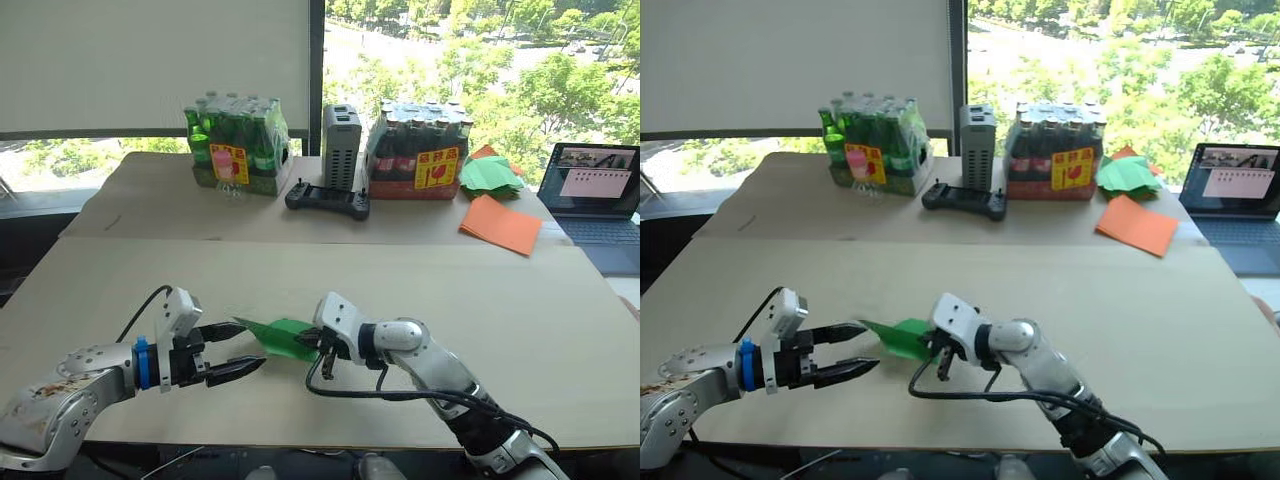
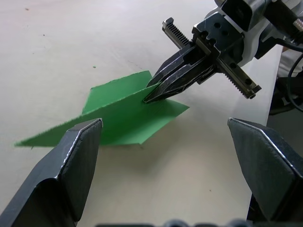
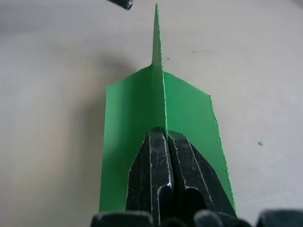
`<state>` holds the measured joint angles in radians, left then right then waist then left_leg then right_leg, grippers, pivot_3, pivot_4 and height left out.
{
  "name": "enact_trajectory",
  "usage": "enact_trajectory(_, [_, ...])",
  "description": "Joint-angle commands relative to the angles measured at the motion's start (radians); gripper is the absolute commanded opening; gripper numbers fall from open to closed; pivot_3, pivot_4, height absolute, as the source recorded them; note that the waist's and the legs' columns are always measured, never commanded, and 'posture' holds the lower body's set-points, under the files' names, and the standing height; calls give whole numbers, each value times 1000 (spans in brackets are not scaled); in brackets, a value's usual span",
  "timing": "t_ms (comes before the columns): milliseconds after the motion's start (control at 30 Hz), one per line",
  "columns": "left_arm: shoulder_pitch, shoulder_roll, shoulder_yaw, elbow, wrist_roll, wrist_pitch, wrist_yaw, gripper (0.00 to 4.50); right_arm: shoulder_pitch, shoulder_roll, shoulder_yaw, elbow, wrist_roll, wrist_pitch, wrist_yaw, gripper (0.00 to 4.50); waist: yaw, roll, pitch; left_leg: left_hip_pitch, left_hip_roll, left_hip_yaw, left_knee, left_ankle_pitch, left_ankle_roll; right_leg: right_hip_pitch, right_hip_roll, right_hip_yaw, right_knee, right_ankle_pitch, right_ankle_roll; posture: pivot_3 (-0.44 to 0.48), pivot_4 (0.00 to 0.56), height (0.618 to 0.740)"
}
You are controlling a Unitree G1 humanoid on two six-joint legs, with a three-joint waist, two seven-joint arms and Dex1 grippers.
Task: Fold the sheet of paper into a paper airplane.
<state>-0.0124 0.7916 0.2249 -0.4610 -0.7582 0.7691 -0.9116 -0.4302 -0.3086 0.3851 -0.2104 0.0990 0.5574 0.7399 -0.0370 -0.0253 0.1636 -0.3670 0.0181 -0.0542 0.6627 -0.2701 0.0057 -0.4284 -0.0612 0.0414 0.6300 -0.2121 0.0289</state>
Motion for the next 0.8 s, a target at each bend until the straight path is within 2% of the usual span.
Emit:
enact_trajectory(33, [-38,-8,12,-77,-29,-9,37,4500,5,-9,-163,-135,54,94,-80,36,1,0,0,0,0,0,0,0,0,0,0,0,0,0,0,0,150,740])
enact_trajectory(133, [-110,-44,-30,-106,-2,-32,96,4500,4,-56,-335,-168,45,195,-182,36,4,0,0,0,0,0,0,0,0,0,0,0,0,0,0,0,150,740])
enact_trajectory(300, [-208,-98,-124,-124,69,-76,144,4500,-23,-103,-579,-66,23,320,-368,36,17,0,0,0,-1,1,0,0,-1,1,0,1,-1,0,0,0,150,740])
enact_trajectory(467, [-233,-108,-188,-120,106,-103,136,4500,-17,-118,-659,26,6,374,-466,36,3,0,0,0,-1,1,0,0,0,1,1,2,0,0,0,0,150,740])
enact_trajectory(800, [-250,-110,-235,-118,127,-122,112,4500,-28,-126,-684,127,16,366,-524,36,-8,1,0,0,-1,2,0,0,0,1,0,2,0,0,1,0,150,740])
